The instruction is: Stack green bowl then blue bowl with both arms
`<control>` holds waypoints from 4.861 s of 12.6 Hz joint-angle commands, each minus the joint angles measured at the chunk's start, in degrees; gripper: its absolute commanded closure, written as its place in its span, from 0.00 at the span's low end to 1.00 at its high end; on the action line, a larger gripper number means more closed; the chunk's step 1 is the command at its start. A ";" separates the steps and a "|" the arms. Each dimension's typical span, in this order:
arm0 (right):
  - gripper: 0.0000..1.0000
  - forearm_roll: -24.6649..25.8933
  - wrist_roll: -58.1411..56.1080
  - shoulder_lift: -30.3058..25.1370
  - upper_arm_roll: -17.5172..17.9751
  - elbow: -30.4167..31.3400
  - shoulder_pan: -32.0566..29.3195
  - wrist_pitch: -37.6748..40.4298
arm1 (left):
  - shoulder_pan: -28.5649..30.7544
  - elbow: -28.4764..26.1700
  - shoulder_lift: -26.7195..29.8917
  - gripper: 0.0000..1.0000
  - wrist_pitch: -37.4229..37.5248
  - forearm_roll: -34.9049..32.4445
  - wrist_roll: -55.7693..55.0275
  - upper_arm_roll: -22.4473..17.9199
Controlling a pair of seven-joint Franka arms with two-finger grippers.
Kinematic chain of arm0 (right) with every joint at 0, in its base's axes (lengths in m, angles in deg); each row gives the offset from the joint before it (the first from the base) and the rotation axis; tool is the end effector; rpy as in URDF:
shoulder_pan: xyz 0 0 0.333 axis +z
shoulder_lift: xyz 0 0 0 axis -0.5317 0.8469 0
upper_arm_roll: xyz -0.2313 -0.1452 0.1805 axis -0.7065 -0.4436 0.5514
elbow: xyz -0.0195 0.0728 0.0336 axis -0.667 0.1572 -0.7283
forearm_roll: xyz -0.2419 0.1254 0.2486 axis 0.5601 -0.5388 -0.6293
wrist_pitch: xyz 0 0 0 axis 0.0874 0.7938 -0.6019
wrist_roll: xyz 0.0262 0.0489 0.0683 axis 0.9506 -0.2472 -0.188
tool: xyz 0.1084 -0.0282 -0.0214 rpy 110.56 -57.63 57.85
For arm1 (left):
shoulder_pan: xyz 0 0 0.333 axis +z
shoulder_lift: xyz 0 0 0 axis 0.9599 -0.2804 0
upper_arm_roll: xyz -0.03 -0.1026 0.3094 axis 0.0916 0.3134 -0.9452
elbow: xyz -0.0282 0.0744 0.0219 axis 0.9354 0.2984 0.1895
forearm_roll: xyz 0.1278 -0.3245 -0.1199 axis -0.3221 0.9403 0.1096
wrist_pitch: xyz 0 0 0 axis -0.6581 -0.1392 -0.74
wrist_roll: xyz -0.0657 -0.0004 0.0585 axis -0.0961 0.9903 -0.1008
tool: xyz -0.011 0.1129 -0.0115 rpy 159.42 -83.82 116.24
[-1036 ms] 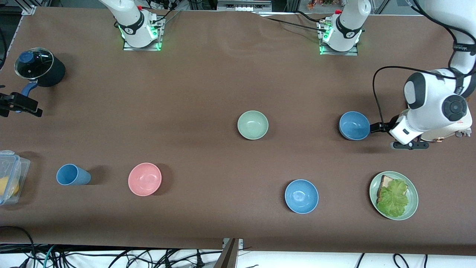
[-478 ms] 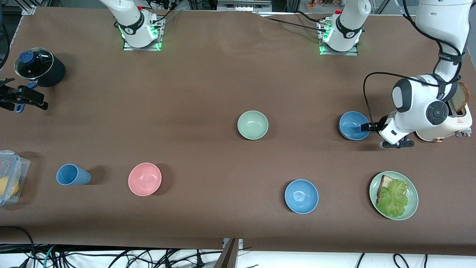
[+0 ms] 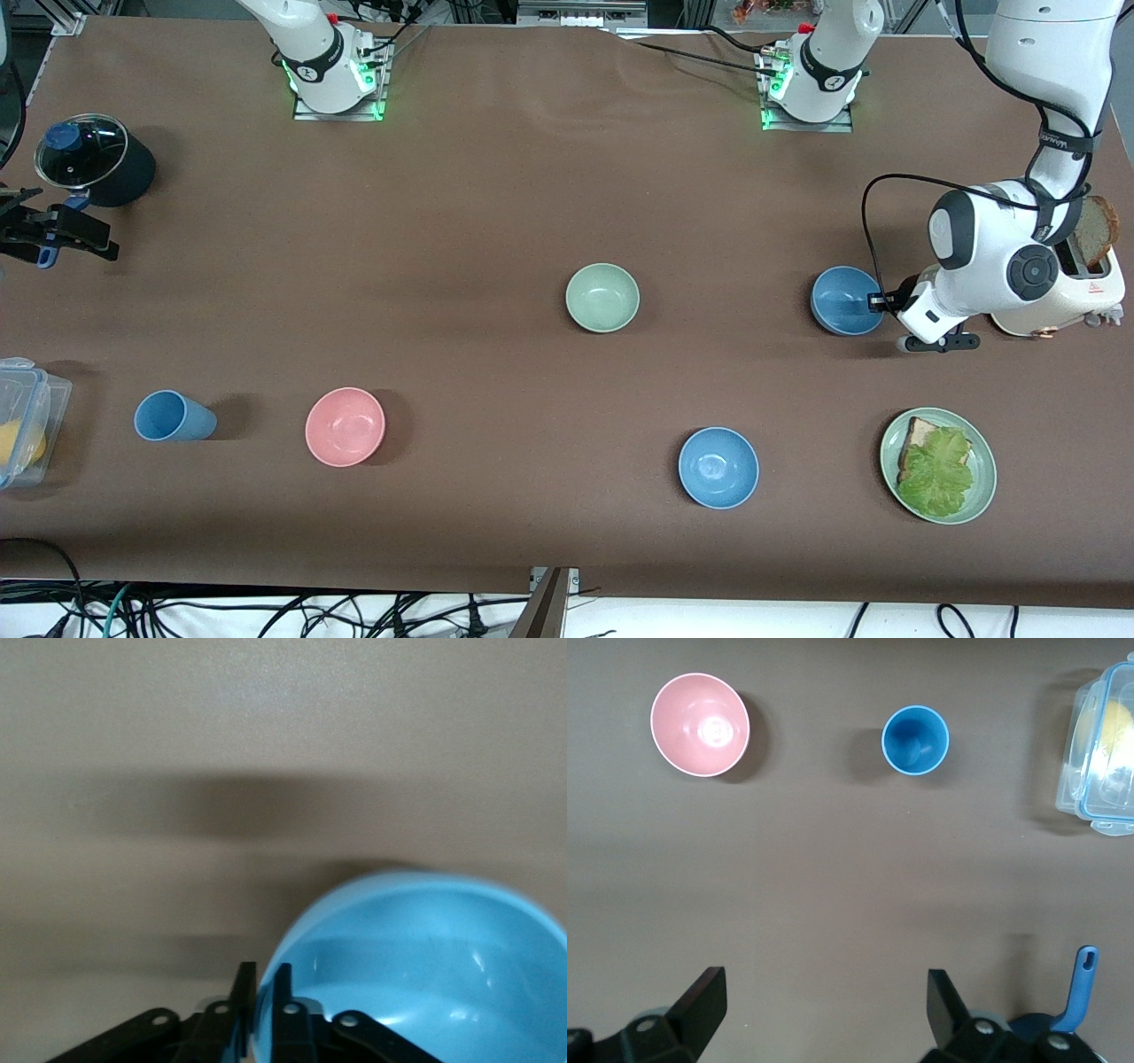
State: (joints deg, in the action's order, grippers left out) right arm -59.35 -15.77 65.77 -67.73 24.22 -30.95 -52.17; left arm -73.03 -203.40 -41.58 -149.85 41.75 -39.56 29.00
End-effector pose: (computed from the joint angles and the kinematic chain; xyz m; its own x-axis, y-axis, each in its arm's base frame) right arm 0.5775 -0.0530 0.5878 0.9975 0.0516 -0.0484 0.0526 -0.9985 0.0179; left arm 0.5300 0.0648 0.2255 0.9718 0.0672 -0.2260 0.0754 -0.9968 0.0278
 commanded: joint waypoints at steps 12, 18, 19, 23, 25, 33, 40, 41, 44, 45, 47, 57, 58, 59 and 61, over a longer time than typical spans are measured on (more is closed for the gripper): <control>0.00 0.72 -0.03 -0.88 1.03 0.84 -1.00 0.28 | -26.85 16.69 -0.67 1.00 9.35 21.04 -13.94 1.65; 0.00 0.81 0.05 -0.97 0.94 0.84 -1.00 0.28 | -36.01 24.25 -8.40 1.00 7.93 21.04 -29.35 1.83; 0.00 0.81 0.05 -0.97 0.86 0.84 -1.00 0.28 | -36.80 24.26 -8.94 1.00 6.28 20.95 -29.35 2.00; 0.00 0.81 -0.03 -0.97 0.86 0.84 -1.00 0.28 | -36.98 23.65 -9.73 1.00 4.68 20.78 -28.47 2.18; 0.00 0.72 -0.12 -0.97 0.77 0.84 -1.08 0.28 | -36.98 23.21 -9.65 1.00 5.38 20.69 -28.47 2.18; 0.00 0.64 -0.21 -0.88 0.77 0.84 -1.26 0.28 | -37.07 22.24 -8.41 0.79 10.21 20.86 -28.64 2.18; 0.00 0.64 -0.03 -0.88 0.77 0.84 -1.26 0.28 | -33.84 22.59 -2.54 0.00 9.78 19.99 -31.18 2.09; 0.00 0.64 -0.03 -0.88 0.77 0.84 -1.26 0.28 | -30.34 22.24 -0.26 0.00 9.86 19.90 -30.67 2.18; 0.00 0.64 -0.03 -0.88 0.77 0.84 -1.26 0.28 | -21.37 17.61 11.57 0.00 9.43 18.50 -27.68 2.18; 0.00 0.64 -0.03 -0.88 0.77 0.84 -1.26 0.28 | -18.12 14.88 18.24 0.00 7.51 18.23 -27.59 2.18; 0.00 0.64 -0.12 -0.88 0.77 0.84 -1.26 0.28 | -14.32 7.60 29.33 0.00 3.11 19.10 -27.68 2.00; 0.00 0.81 -0.30 -0.88 0.77 0.84 -1.26 0.19 | -12.11 20.09 29.24 0.00 31.47 -4.98 -16.43 -3.79; 0.00 0.73 -0.30 -0.88 0.77 0.84 -1.26 0.19 | -12.20 23.70 26.07 0.00 33.31 -4.98 -16.51 -3.71; 0.00 0.72 -0.30 -0.88 0.77 0.84 -1.26 0.11 | -12.20 26.17 24.04 0.00 34.55 -4.98 -16.60 -3.62; 0.00 0.72 -0.21 -0.88 0.77 0.84 -1.26 0.19 | -12.20 27.68 22.09 0.00 35.44 -5.15 -16.69 -3.18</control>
State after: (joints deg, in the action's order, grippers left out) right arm -59.34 -15.77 65.80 -67.74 24.38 -31.42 -52.17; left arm -84.77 -180.60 -16.00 -117.44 37.90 -57.09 25.75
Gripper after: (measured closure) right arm 0.000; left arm 0.000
